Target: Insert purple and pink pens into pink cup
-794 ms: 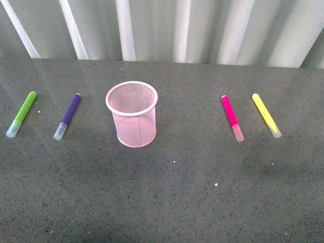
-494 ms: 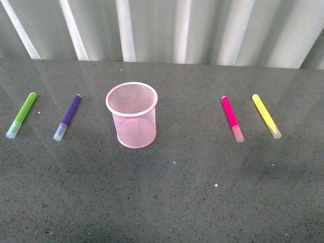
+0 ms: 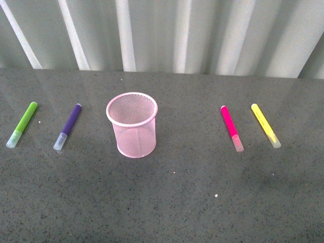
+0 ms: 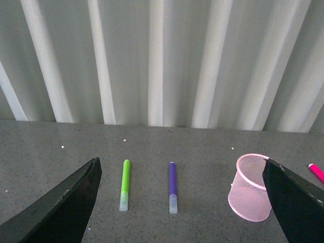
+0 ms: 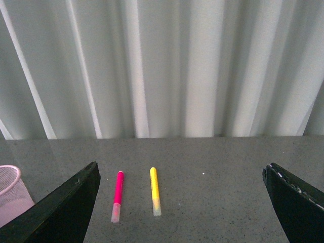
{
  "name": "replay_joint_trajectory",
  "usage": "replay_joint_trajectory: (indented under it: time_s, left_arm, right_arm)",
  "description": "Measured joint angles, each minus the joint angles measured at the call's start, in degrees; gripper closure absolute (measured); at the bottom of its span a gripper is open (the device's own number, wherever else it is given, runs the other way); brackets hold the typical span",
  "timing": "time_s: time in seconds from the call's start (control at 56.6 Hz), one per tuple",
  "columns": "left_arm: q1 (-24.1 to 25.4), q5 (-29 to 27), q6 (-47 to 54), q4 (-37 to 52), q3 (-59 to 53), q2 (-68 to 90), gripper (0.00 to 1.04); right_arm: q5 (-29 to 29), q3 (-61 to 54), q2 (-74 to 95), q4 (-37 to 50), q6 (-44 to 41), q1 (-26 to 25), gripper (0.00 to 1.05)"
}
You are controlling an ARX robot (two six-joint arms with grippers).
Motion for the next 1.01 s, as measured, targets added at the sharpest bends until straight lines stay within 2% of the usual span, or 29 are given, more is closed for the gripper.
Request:
replay_joint_trajectory:
  time_s: [0.53, 0.547, 0.618, 0.671, 0.741, 0.865, 1.006]
  left_arm:
    - [-0.2, -0.5, -0.1, -0.1, 0.0, 0.1, 0.07]
    - [-0.7, -2.1, -0.3, -0.5, 0.1, 0.4, 0.07]
    - [-4.1, -14.9, -4.4, -3.0, 0.8, 3.9, 0.07]
    - [-4.6, -20.9, -6.6, -2.0, 1.1, 8.2, 0.07]
    - [-4.5, -20.5, -7.6, 6.0, 3.0, 16.6, 0.07]
    - [-3.8, -14.6, -6.9, 22.6, 12.5, 38.9, 0.07]
    - [-4.7, -11.6, -4.5, 23.2, 19.9, 54.7, 0.07]
  right_arm:
    - [0.0, 0.0, 0.0, 0.0, 0.0, 0.0, 0.07]
    - [0.0, 0.0, 0.0, 0.0, 0.0, 0.0, 0.07]
    - [0.0, 0.0, 0.0, 0.0, 0.0, 0.0, 0.07]
    - [0.0, 0.0, 0.0, 0.0, 0.0, 0.0, 0.07]
    - [0.0, 0.0, 0.0, 0.0, 0.0, 0.0, 0.07]
    - [0.0, 0.0, 0.0, 0.0, 0.0, 0.0, 0.07]
    - [0.0, 0.0, 0.0, 0.0, 0.0, 0.0, 0.07]
